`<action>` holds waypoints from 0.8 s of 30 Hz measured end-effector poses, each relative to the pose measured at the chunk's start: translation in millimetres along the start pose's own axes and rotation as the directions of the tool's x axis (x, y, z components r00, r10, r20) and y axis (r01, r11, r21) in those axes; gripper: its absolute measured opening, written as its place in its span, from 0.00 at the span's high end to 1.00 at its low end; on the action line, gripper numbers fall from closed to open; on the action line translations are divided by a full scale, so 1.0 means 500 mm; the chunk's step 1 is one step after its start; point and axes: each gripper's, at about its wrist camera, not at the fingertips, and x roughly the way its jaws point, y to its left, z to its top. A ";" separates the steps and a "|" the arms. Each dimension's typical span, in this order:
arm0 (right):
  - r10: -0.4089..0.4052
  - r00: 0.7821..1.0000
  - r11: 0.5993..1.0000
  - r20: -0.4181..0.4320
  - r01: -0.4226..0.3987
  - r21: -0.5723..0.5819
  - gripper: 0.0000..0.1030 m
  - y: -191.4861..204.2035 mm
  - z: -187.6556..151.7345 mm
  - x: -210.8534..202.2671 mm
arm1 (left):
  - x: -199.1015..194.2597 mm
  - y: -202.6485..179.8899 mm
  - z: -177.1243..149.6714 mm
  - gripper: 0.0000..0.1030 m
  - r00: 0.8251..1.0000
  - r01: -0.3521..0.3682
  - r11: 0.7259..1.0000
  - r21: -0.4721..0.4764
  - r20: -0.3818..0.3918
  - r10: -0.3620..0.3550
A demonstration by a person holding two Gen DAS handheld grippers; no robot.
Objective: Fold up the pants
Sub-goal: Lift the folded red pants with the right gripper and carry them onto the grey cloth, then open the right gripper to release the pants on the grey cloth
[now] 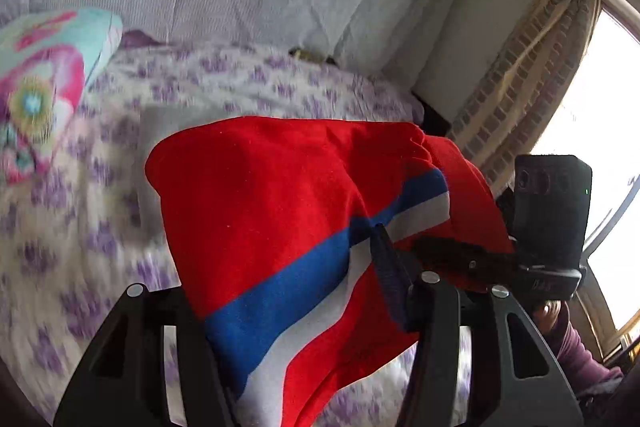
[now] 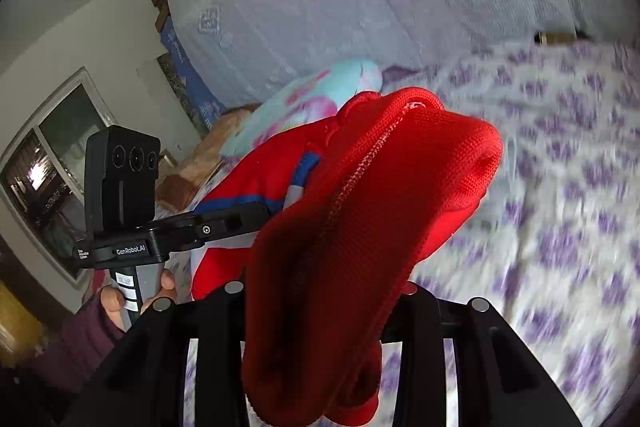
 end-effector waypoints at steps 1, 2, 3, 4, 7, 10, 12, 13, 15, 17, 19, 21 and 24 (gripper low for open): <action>-0.008 1.000 1.000 0.024 0.008 -0.001 0.64 -0.016 0.045 0.019 | 0.013 0.016 0.053 0.45 1.000 0.003 1.000 -0.002 0.027 -0.003; -0.018 0.999 1.000 0.044 0.018 0.000 0.63 -0.035 0.084 0.042 | 0.029 0.034 0.097 0.44 0.999 -0.008 1.000 -0.002 0.050 0.008; -0.031 0.998 0.999 0.061 0.031 0.010 0.63 -0.058 0.117 0.069 | 0.049 0.054 0.129 0.41 0.998 -0.019 1.000 -0.012 0.063 0.020; -0.048 0.996 0.999 0.075 0.047 0.020 0.60 -0.085 0.141 0.101 | 0.077 0.079 0.157 0.35 0.998 -0.029 0.999 -0.025 0.062 0.031; -0.214 0.974 0.977 0.072 0.211 0.040 0.28 -0.184 0.161 0.227 | 0.207 0.177 0.193 0.14 0.993 -0.116 0.989 -0.093 -0.022 0.114; -0.472 0.879 0.873 -0.071 0.477 0.102 0.14 -0.308 0.101 0.353 | 0.358 0.321 0.131 0.13 0.932 -0.321 0.924 -0.208 -0.240 0.270; -0.366 0.930 0.903 -0.029 0.362 0.230 0.14 -0.343 0.069 0.330 | 0.351 0.377 0.097 0.09 0.967 -0.226 0.902 -0.367 -0.198 0.162; -0.344 0.939 0.907 0.013 0.328 0.265 0.14 -0.337 0.061 0.300 | 0.328 0.379 0.094 0.10 0.980 -0.176 0.899 -0.400 -0.159 0.121; -0.302 0.946 0.930 0.115 0.266 0.253 0.13 -0.296 0.043 0.217 | 0.271 0.367 0.094 0.10 0.994 -0.089 0.905 -0.415 -0.100 0.052; -0.323 0.933 0.936 0.159 0.290 0.197 0.12 -0.244 0.023 0.125 | 0.185 0.338 0.085 0.10 0.998 -0.065 0.909 -0.412 -0.029 0.058; -0.330 0.925 0.939 0.187 0.303 0.160 0.03 -0.197 -0.020 0.020 | 0.093 0.294 0.059 0.06 0.999 -0.040 0.919 -0.392 0.005 0.046; -0.330 0.923 0.943 0.197 0.312 0.119 0.03 -0.160 -0.084 -0.082 | 0.003 0.228 0.013 0.05 0.996 -0.072 0.943 -0.326 0.020 0.083; -0.455 0.866 0.890 0.208 0.448 0.082 0.03 -0.126 -0.193 -0.214 | -0.105 0.130 -0.083 0.05 0.991 -0.119 0.964 -0.238 0.038 0.132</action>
